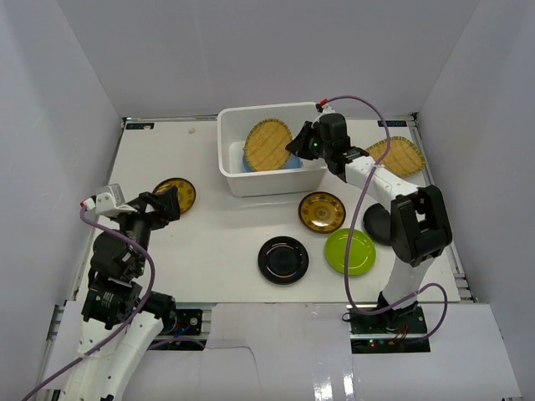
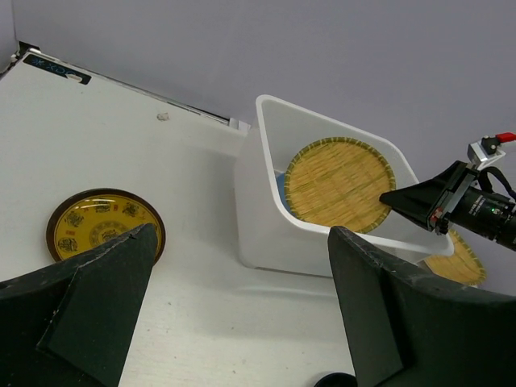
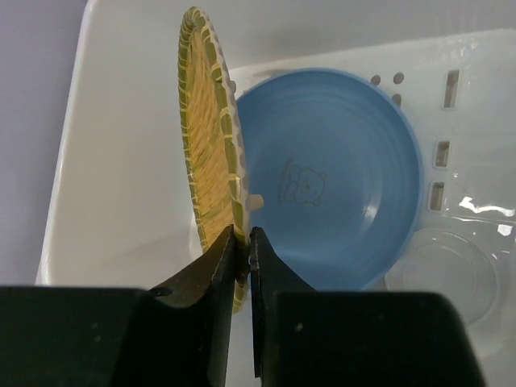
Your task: Place the plates into the plastic bin on the countertop
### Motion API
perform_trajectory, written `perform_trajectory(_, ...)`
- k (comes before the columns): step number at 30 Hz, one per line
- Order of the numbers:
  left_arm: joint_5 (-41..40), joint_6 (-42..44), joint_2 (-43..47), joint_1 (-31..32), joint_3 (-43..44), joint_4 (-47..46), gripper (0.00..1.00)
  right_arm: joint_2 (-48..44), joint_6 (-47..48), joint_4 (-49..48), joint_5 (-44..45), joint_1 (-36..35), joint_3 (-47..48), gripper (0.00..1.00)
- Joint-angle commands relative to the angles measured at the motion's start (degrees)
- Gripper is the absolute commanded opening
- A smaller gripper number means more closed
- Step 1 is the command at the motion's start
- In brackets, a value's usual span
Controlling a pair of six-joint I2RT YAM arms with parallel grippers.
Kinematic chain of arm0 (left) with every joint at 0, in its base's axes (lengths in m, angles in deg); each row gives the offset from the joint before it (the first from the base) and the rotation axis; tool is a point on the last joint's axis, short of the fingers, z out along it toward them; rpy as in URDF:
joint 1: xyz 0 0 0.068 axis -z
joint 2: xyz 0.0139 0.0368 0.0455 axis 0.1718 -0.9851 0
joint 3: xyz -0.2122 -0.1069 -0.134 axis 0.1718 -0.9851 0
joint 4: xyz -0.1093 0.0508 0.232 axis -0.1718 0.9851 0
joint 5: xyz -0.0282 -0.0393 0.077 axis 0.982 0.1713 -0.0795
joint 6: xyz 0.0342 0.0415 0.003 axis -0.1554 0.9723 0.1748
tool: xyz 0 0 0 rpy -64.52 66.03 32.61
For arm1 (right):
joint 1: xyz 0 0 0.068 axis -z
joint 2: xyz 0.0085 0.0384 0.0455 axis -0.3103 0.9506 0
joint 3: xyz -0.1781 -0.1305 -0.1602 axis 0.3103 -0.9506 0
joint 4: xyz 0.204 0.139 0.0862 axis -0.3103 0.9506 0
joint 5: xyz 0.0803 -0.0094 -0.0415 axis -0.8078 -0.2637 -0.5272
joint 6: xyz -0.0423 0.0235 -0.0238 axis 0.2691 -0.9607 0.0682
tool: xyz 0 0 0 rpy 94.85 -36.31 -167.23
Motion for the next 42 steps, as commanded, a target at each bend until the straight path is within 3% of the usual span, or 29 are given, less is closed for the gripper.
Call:
perform_trajectory(1, 1.77, -0.27, -0.69, 0.45, -0.34, -0.50, 0.98, 1.01, -3.11, -2.37, -3.77, 0.97, 3.59, 0.14)
perform_trajectory(7, 1.94, -0.27, -0.95, 0.54, -0.43, -0.50, 0.98, 3.65, -2.41, 2.11, -0.43, 1.06, 4.29, 0.24)
perform_trajectory(10, 2.03, -0.36, -1.12, 0.54, -0.43, -0.59, 0.98, 4.70, -1.18, 4.39, 0.28, 0.98, 4.99, 0.34)
perform_trajectory(16, 2.30, -0.27, -1.30, 0.63, -0.43, -0.67, 0.98, 3.83, 1.28, 7.12, 2.73, 0.45, 7.28, 0.67)
perform_trajectory(17, 2.38, -0.36, -1.39, 0.63, -0.52, -0.67, 0.98, 3.48, 1.72, 7.56, 3.18, 0.19, 8.58, 0.77)
perform_trajectory(22, 2.91, -0.54, -1.74, 0.72, -0.52, -0.76, 0.98, 0.85, 6.63, 10.46, 9.39, -0.35, 13.87, 0.96)
perform_trajectory(27, 3.44, -0.54, -2.18, 1.68, -0.61, -0.85, 0.98, -6.34, 8.67, 8.45, 16.71, 2.02, 11.34, 0.97)
perform_trajectory(31, 2.74, -0.45, -3.49, 3.61, -0.61, -0.85, 0.98, -14.79, 5.16, 5.72, 20.13, 10.96, -2.07, 0.85)
perform_trajectory(32, 2.74, -0.45, -3.85, 4.14, -0.69, -0.85, 0.98, -16.20, 4.20, 5.81, 20.23, 13.08, -4.74, 0.74)
perform_trajectory(34, 3.00, -0.27, -4.55, 5.37, -0.52, -0.76, 0.98, -19.98, 0.33, 3.09, 19.19, 19.91, -10.01, 0.66)
perform_trajectory(35, 3.17, -0.19, -4.73, 5.72, -0.35, -0.67, 0.98, -20.95, -0.72, 2.21, 18.83, 21.87, -15.34, 0.47)
perform_trajectory(36, 3.26, -0.18, -4.99, 5.99, -0.34, -0.85, 0.98, -22.61, -2.65, 1.42, 18.57, 23.81, -17.75, 0.43)
perform_trajectory(39, 2.56, 0.08, -7.53, 7.57, -0.08, -0.85, 0.98, -22.89, -5.38, -1.48, 16.64, 30.23, -24.61, 0.45)
perform_trajectory(40, 2.73, 0.17, -8.24, 8.10, -0.08, -0.94, 0.98, -22.54, -5.91, -2.18, 16.19, 32.68, -25.67, 0.54)
perform_trajectory(42, 3.35, 0.87, -11.22, 9.68, 0.18, -1.38, 0.98, -20.87, -7.14, -3.50, 15.49, 34.54, -28.48, 0.62)
